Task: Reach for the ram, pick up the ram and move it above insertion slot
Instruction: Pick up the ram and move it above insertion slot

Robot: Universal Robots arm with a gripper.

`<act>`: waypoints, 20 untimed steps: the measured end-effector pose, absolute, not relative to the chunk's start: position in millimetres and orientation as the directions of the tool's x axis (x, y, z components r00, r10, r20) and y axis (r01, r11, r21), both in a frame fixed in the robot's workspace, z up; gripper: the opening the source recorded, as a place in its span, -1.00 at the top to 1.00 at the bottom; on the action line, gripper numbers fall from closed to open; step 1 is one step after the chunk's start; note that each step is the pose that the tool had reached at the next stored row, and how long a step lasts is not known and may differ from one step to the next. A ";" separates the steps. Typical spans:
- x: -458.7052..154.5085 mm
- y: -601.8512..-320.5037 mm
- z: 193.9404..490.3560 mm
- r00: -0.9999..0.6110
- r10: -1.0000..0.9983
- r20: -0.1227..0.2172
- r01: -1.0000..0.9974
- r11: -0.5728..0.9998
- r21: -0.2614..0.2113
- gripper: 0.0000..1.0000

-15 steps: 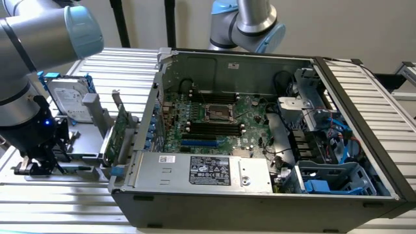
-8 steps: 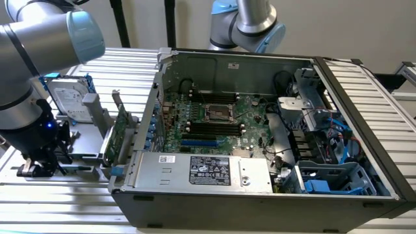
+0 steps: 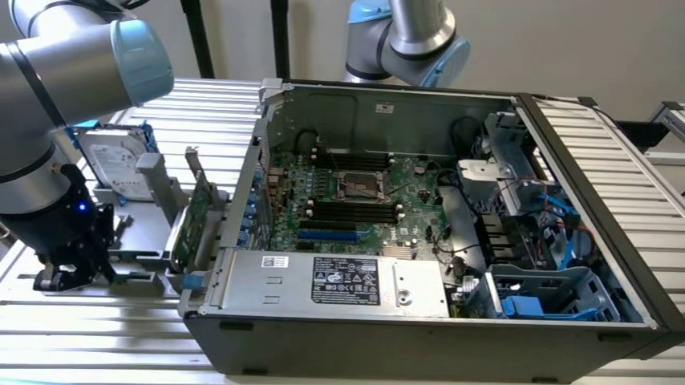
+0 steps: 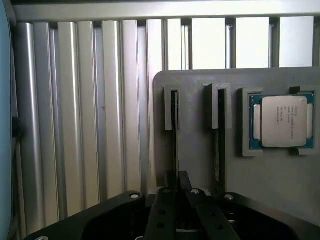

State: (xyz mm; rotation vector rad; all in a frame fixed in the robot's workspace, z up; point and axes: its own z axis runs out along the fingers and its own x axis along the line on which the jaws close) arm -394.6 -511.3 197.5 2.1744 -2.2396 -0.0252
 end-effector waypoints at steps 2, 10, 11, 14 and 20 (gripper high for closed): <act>-394.6 -511.3 197.5 -0.030 -1.000 0.003 -0.999 0.030 0.026 0.73; -394.6 -511.3 197.4 -0.030 -1.000 0.003 -0.999 0.030 0.025 0.73; -394.6 -511.3 197.5 -0.030 -1.000 0.003 -0.999 0.030 0.025 0.73; -394.6 -511.3 199.0 -0.030 -1.000 0.003 -0.999 0.030 0.025 0.73; -394.0 -511.3 206.8 -0.030 -1.000 0.001 -0.999 0.030 0.026 0.73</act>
